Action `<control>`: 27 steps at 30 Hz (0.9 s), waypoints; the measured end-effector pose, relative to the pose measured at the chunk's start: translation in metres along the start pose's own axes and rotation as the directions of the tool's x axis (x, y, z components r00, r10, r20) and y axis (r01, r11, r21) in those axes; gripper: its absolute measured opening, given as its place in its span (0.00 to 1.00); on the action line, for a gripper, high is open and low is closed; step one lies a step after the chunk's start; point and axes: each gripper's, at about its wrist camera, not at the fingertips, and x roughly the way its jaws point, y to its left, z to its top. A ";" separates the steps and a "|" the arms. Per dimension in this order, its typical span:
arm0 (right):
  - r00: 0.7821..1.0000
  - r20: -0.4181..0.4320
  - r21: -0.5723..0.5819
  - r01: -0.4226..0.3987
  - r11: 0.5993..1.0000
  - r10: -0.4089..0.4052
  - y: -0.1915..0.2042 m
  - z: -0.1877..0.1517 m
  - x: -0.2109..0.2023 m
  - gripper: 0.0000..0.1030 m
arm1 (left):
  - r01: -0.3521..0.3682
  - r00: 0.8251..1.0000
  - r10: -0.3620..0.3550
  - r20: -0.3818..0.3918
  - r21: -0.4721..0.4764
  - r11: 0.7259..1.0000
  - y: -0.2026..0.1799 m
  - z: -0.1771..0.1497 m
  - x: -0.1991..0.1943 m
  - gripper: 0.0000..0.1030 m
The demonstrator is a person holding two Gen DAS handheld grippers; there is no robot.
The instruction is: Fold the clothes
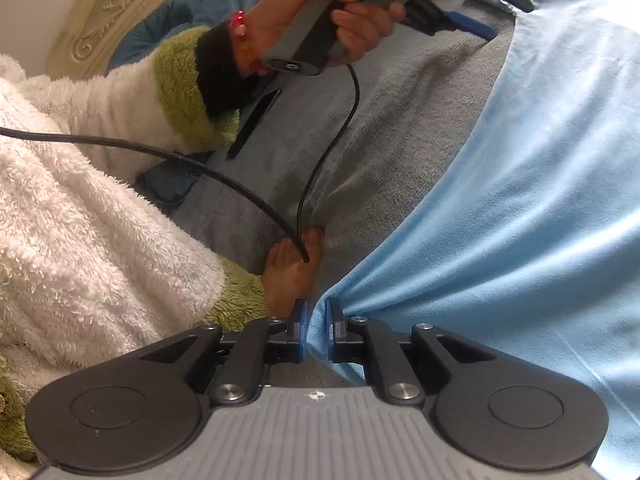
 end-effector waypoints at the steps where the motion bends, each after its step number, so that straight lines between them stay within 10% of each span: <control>1: 1.000 -0.003 0.000 0.002 1.000 -0.002 0.000 0.000 0.001 0.09 | -0.013 1.000 0.013 0.017 0.012 1.000 0.000 0.000 -0.001 0.43; 7: 0.999 -0.038 -0.026 0.010 1.000 -0.011 0.004 -0.001 0.013 0.09 | -0.050 0.997 0.046 0.066 0.062 0.997 -0.001 0.004 0.005 0.03; 27: 0.996 -0.082 -0.137 -0.030 0.990 0.018 0.008 0.029 0.066 0.08 | -0.172 0.971 0.128 0.201 0.219 0.960 -0.002 0.036 0.003 0.02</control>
